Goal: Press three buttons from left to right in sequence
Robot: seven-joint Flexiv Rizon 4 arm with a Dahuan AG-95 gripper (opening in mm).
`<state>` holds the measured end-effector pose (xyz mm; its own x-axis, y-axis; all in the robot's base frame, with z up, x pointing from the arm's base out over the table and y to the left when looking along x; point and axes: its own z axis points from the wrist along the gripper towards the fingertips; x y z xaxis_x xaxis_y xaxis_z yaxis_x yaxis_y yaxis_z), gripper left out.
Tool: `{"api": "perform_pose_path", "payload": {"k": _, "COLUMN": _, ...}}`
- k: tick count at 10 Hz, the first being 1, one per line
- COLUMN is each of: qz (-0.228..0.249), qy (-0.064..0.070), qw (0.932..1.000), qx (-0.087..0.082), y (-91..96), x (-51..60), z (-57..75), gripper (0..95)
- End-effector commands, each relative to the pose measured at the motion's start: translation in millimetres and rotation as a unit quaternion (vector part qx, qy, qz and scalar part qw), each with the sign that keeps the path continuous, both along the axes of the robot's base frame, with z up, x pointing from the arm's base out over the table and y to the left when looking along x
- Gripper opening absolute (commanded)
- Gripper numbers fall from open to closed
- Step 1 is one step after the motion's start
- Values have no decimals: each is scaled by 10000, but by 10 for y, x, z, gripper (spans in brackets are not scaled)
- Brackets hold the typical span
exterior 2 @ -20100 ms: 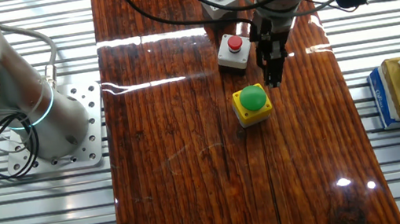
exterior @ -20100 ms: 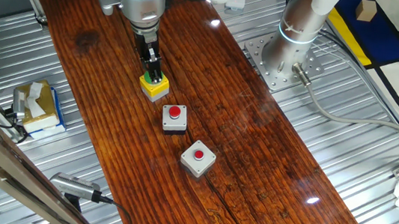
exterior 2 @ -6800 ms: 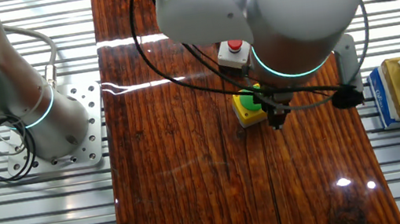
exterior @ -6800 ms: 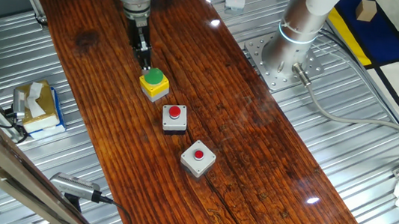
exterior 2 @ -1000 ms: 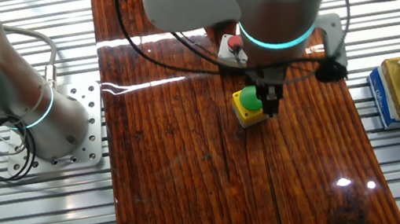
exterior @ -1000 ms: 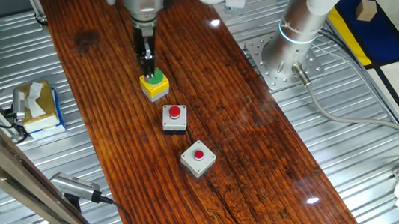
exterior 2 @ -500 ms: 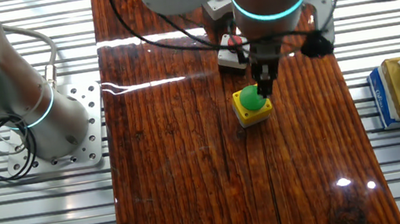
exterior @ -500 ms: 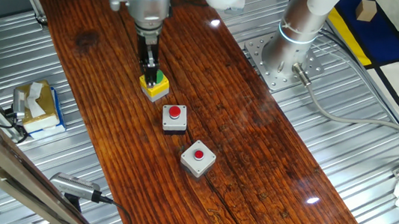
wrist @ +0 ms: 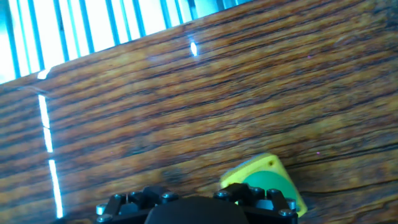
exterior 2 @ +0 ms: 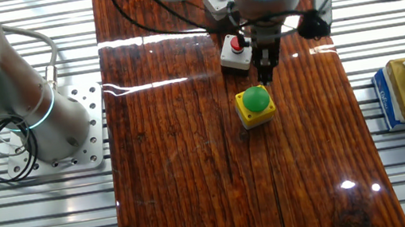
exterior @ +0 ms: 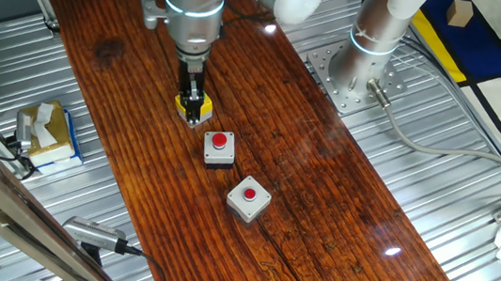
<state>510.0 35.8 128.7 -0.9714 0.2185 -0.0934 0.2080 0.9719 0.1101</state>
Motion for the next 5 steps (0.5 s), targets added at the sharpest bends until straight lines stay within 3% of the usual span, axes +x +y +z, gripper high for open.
{"api": "perform_pose_path", "payload": {"k": 1, "qz": -10, "qy": 10, "qw": 10000, "qx": -13, "y": 19, "x": 35, "z": 10, "gripper": 760}}
{"api": "perform_pose_path", "payload": {"k": 5, "qz": -32, "qy": 28, "qw": 10000, "qx": -76, "y": 57, "x": 98, "z": 37, "gripper": 760}}
